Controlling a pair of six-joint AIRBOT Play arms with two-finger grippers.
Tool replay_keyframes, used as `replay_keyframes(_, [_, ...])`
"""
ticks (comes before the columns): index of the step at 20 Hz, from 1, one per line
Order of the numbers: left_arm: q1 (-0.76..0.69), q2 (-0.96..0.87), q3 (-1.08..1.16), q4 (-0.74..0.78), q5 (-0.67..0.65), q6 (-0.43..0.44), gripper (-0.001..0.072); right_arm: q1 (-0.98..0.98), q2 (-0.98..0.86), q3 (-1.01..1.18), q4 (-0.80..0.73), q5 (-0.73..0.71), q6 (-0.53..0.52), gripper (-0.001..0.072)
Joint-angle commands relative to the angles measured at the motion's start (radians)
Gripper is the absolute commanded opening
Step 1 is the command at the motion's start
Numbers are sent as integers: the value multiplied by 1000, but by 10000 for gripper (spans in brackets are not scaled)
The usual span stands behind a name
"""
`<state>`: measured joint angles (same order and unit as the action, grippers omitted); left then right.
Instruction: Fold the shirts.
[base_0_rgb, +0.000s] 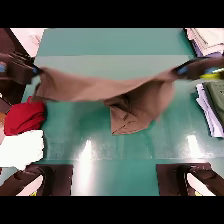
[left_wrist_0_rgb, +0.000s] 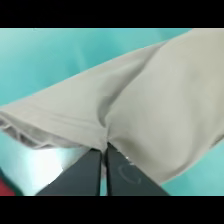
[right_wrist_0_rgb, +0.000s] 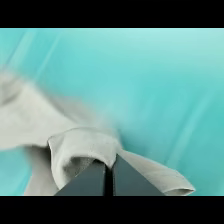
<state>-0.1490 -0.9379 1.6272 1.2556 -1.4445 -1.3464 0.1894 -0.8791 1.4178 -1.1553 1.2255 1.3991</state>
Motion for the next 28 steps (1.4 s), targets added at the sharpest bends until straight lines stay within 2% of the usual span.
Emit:
replay_keyframes(1, [0, 27, 194, -96, -74, -16, 23, -127, 106, 237, -51, 42, 16, 21])
replay_keyframes(4, [0, 66, 320, -189, -73, -20, 23, -189, 92, 423, -50, 56, 3, 20])
replay_keyframes(8, [0, 71, 385, -285, -90, -43, 23, -226, -75, 716, -41, 148, -6, 20])
replay_keyframes(11, [0, 67, 212, -288, -112, -45, 23, -187, -211, 765, -40, 155, -5, 20])
replay_keyframes(13, [0, 67, -17, -285, -82, -40, 24, -115, -281, 657, -43, 131, -5, 20])
replay_keyframes(15, [0, 67, -293, -264, 43, -5, 24, -64, -362, 528, -44, 113, -5, 20])
replay_keyframes(17, [0, 47, -542, -159, 255, -8, 24, -32, -480, 444, -51, 86, -6, 21])
replay_keyframes(19, [3, -9, -697, -59, 482, -20, 24, -20, -585, 389, -51, -19, -15, 21])
replay_keyframes(23, [36, -167, -731, -34, 779, -19, 25, -11, -741, 359, -40, -198, -13, 23])
replay_keyframes(25, [75, -224, -723, -46, 849, -46, 25, -8, -788, 359, -31, -232, -12, 30])
replay_keyframes(26, [98, -245, -717, -55, 844, -57, 48, -10, -805, 359, -11, -234, -12, 142])
replay_keyframes(27, [119, -256, -715, -57, 833, -64, 302, -20, -814, 359, 12, -230, -12, 397])
replay_keyframes(28, [139, -256, -715, -60, 817, -69, 524, -30, -815, 359, 42, -227, -12, 526])
